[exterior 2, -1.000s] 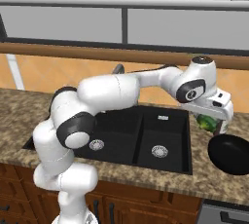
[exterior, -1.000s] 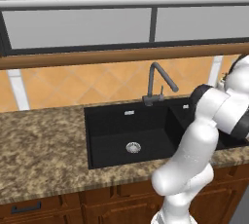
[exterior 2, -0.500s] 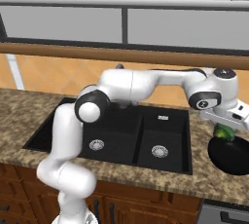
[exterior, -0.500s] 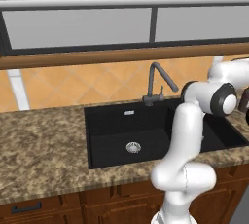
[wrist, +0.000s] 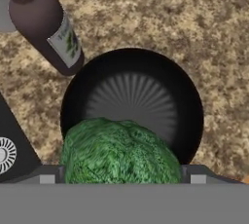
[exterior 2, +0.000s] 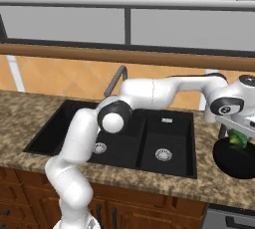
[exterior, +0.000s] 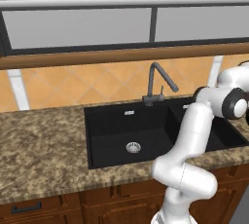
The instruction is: Pick the broccoli from the sink and place it in the bowl. Then pick the bowl and place it in the microwave. Then close the microwave door and press the start button.
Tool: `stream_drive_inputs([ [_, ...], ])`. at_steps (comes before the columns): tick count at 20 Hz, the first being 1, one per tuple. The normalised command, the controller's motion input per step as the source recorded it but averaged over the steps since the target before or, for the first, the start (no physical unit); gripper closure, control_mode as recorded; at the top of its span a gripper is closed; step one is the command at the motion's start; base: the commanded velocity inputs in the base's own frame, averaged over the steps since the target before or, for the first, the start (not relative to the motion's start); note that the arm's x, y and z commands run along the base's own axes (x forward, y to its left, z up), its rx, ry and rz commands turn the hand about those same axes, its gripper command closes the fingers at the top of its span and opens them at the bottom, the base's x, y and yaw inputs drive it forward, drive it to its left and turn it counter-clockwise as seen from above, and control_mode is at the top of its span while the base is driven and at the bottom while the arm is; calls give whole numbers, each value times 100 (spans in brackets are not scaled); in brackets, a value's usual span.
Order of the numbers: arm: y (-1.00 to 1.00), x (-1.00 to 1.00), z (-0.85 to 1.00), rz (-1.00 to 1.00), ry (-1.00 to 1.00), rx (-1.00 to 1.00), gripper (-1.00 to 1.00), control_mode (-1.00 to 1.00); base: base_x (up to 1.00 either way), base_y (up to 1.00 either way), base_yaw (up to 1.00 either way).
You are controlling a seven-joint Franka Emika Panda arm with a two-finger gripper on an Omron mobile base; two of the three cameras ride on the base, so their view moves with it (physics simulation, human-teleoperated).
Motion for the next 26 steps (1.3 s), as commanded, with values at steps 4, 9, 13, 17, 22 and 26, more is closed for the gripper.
stream_drive_inputs([
  [4,-9,34,-68,-3,0,0,100,-100,0,0,0],
  [9,-6,31,-68,-4,0,-3,100,-100,0,0,0],
  [13,-20,22,-54,-5,0,0,100,-100,0,0,0],
  [17,-27,6,-51,-4,0,0,100,-100,0,0,0],
  [22,-3,0,-44,-5,-1,-1,100,-100,0,0,0],
  [26,0,0,-21,-6,0,-2,-100,-100,0,0,0],
])
